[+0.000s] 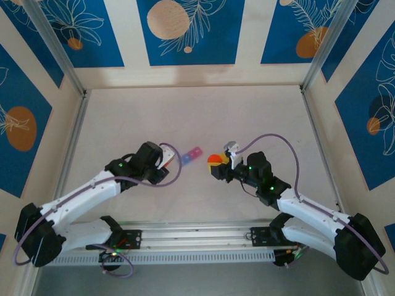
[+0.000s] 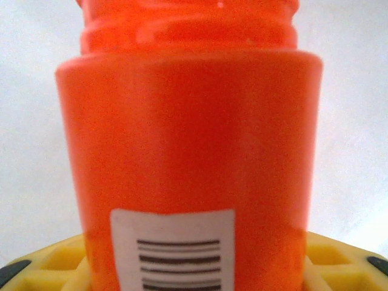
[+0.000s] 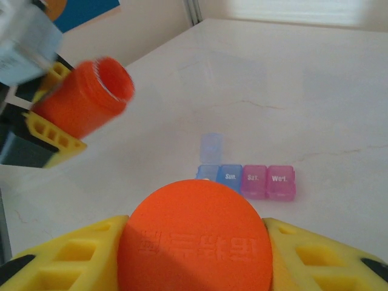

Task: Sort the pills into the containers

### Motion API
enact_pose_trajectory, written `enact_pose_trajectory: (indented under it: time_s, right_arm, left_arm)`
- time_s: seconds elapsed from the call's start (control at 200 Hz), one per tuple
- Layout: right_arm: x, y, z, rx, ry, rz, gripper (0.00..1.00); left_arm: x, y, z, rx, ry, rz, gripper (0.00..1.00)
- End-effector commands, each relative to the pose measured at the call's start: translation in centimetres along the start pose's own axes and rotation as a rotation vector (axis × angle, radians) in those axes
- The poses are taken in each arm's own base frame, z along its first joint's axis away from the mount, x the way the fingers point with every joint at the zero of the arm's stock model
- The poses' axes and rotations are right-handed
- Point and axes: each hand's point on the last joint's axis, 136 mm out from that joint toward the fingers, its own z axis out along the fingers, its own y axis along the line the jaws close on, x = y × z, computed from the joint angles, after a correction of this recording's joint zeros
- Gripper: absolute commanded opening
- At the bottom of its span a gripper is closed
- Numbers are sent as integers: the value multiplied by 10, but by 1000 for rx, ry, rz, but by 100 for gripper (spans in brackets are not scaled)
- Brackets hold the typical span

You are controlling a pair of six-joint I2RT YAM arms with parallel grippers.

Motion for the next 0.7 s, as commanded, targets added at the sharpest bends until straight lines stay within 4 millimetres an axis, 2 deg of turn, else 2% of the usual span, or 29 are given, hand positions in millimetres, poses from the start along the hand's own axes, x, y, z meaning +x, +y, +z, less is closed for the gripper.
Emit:
enact_pose_trajectory:
  time_s: [0.0, 0.325, 0.695]
  right_arm:
    - [-11, 6, -5, -28, -41, -1, 0]
    - [-15, 10, -10, -34, -59, -5, 0]
    - [-15, 12, -10, -44, -58, -4, 0]
  left_arm:
    - [12, -4, 6, 70, 134, 78, 0]
    - [17, 1, 34, 85, 250, 173, 0]
    - [20, 5, 48, 89, 362, 265, 0]
